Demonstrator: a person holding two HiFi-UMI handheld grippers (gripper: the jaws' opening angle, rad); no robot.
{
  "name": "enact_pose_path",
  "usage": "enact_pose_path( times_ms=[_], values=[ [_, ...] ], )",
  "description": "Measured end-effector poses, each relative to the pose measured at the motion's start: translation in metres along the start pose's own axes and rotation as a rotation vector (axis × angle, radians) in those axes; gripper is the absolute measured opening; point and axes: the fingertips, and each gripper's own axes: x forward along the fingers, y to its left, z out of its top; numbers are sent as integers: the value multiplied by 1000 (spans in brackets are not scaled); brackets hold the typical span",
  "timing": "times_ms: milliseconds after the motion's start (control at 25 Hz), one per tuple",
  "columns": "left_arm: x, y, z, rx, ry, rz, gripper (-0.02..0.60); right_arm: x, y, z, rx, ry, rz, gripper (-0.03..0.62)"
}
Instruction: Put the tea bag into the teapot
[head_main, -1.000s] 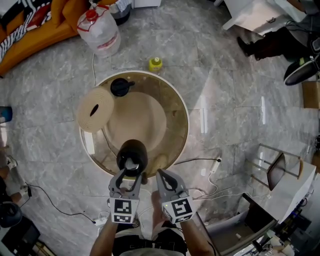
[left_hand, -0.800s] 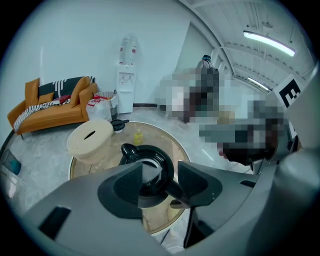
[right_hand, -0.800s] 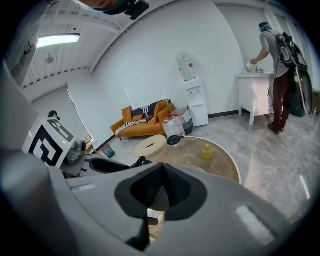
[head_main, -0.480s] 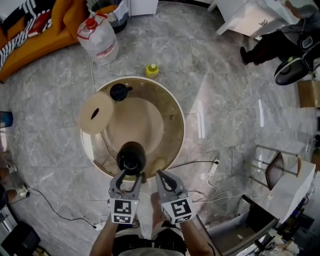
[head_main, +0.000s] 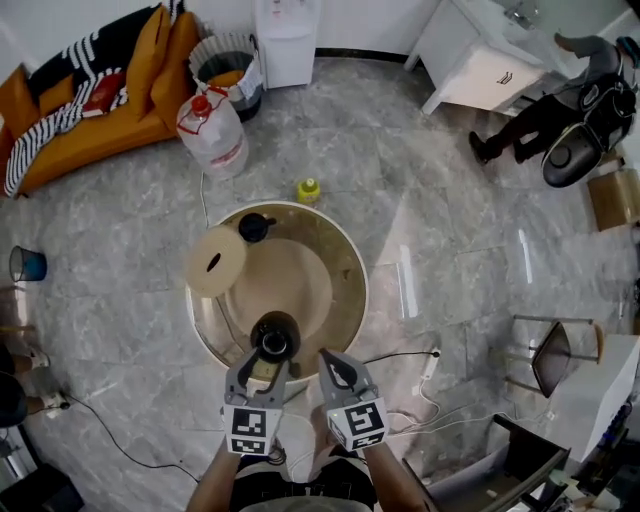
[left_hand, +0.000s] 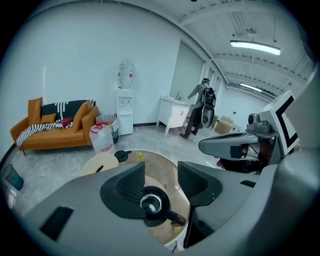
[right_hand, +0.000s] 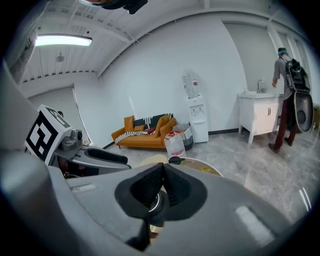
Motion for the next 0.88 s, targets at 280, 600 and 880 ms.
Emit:
enact_pose_path(
  times_ms=[280, 600, 880],
  values=[
    [-52, 4, 75, 46, -132, 23, 198, -27, 20, 76, -49, -107, -15, -2],
    [-115, -6, 158, 128, -283, 55, 122, -79, 35, 157, -100, -222, -66, -2],
    [-174, -9, 201, 173, -374, 68, 69, -127, 61, 208, -131, -322, -99, -2]
  ],
)
